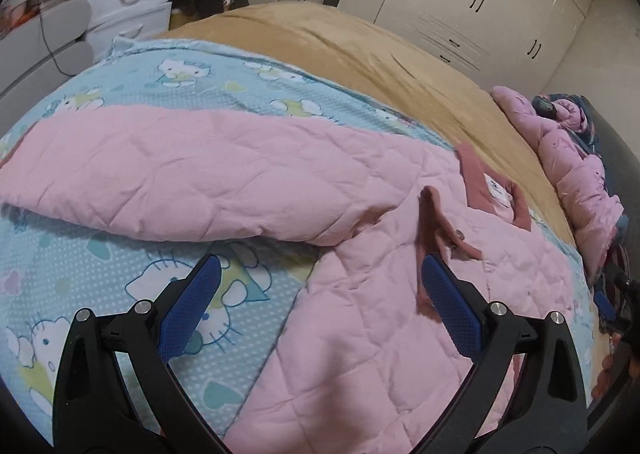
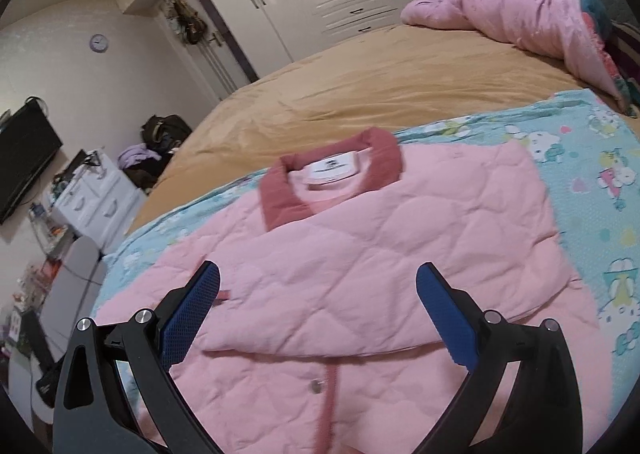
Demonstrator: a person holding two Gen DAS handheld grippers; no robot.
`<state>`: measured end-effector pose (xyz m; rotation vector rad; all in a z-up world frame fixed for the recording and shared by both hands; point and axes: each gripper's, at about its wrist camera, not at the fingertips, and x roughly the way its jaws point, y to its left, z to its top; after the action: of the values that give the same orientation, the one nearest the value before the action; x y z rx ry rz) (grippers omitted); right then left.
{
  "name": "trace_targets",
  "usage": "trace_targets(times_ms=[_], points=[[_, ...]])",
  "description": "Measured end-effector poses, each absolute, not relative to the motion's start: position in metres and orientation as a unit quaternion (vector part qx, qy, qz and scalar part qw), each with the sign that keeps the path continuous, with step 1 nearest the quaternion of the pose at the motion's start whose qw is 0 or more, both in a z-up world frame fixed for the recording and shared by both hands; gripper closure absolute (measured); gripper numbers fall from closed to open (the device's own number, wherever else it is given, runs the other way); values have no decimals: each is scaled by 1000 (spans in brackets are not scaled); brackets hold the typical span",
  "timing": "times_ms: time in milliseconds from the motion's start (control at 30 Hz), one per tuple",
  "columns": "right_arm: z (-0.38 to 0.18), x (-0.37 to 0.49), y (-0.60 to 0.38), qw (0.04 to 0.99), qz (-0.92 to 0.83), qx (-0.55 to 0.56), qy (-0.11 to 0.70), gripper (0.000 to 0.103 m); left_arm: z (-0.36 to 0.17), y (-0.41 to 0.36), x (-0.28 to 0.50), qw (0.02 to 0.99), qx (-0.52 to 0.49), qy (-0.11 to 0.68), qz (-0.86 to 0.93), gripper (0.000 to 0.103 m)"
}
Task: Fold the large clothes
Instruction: 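Move the left tool toward the other sleeve cuff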
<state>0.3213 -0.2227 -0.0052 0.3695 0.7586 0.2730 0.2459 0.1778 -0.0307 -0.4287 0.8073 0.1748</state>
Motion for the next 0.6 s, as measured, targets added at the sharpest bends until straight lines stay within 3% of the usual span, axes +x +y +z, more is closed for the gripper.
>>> trace_targets(times_ms=[600], points=[[28, 306, -115, 901, 194, 124, 369, 5, -21, 226, 232, 891, -223, 377, 118, 9]])
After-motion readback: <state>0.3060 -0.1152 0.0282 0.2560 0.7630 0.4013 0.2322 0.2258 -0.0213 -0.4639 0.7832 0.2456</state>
